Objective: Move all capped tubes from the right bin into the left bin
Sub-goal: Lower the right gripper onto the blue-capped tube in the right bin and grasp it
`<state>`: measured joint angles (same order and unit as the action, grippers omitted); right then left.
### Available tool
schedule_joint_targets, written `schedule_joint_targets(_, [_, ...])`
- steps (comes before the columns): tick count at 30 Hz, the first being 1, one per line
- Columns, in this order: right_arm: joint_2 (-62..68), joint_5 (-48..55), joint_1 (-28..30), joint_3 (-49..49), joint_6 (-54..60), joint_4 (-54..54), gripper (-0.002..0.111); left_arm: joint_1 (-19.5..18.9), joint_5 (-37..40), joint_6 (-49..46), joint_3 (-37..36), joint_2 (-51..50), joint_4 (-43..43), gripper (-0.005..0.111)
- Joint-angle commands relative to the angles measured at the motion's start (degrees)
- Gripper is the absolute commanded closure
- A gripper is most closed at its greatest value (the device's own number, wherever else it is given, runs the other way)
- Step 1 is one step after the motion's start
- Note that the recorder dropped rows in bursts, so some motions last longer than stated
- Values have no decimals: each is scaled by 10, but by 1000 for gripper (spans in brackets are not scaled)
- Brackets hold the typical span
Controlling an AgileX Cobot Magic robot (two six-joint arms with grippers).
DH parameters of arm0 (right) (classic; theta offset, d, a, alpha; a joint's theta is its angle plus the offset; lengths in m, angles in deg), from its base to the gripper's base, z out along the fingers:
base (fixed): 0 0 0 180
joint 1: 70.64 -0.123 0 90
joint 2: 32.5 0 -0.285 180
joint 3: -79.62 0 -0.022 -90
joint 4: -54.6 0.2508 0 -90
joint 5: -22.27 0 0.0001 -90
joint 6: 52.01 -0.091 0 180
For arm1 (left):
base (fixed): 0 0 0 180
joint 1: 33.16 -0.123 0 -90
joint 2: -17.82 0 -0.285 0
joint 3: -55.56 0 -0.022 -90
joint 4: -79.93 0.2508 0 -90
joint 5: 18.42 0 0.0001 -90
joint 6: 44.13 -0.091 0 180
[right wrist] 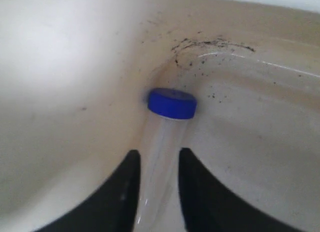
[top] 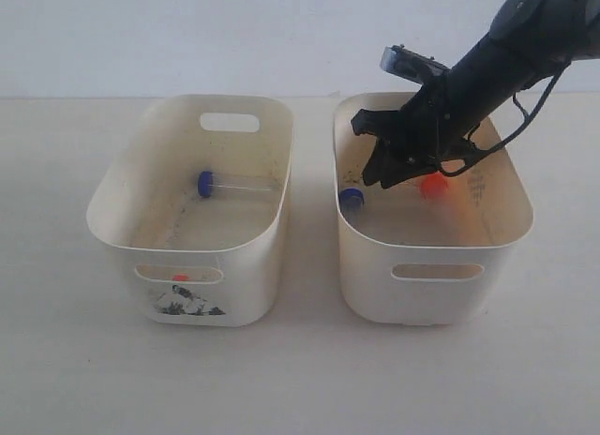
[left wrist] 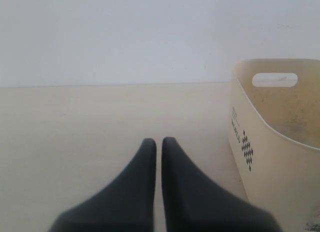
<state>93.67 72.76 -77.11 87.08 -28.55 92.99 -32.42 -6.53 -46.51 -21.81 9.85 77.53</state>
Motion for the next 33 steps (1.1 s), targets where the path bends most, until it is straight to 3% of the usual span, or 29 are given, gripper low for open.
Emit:
schedule_joint_targets(1, [3,-8,-1,-1,9,-1,40,-1,-6,4,2,2,1,102])
schedule_joint_targets(3, [8,-3,-1,-1,4,-1,36,-1,-6,4,2,2,1,102])
schedule_joint_targets(13, [44,2,-47,-1,-7,-54,38,-1,-6,4,2,2,1,102])
schedule_joint_targets(19, [76,-70,-97,-1,-216,-260,40,-1,-6,4,2,2,1,102])
schedule_joint_targets(21, [81,-71,-100,-1,-272,-285,56,-1,-6,4,2,2,1,102])
schedule_joint_targets(25, [68,-54,-100,1,-279,-286,108,-1,-6,4,2,2,1,102])
schedule_joint_targets(33, [-68,44,-100,27,-254,-302,107,-1,-6,4,2,2,1,102])
